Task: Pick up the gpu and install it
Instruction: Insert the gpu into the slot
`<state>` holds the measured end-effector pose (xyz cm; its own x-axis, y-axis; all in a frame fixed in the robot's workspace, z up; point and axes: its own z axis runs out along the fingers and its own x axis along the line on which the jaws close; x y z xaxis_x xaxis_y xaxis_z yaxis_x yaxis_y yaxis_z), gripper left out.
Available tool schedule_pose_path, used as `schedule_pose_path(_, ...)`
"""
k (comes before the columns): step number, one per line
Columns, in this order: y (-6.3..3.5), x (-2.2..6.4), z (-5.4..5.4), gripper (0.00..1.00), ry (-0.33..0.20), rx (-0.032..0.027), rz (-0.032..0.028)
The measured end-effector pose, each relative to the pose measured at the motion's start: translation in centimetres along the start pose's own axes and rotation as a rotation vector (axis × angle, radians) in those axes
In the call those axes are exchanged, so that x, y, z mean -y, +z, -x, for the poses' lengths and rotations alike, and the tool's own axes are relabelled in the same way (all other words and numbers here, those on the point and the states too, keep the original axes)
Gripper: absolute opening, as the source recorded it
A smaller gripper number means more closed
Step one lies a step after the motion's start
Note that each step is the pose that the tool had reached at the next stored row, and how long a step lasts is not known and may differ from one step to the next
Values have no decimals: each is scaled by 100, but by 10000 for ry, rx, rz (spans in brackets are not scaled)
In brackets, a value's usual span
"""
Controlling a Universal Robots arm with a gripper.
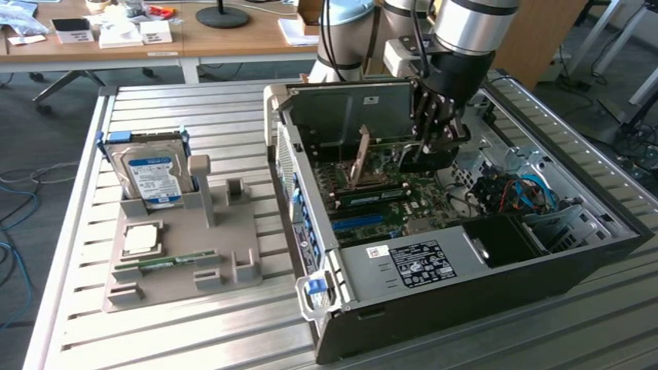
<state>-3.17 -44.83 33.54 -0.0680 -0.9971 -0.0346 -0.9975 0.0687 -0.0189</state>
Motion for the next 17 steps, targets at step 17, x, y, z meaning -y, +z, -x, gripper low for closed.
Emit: schedule_pose_path(17, 80, -71, -11, 27, 6, -4, 4)
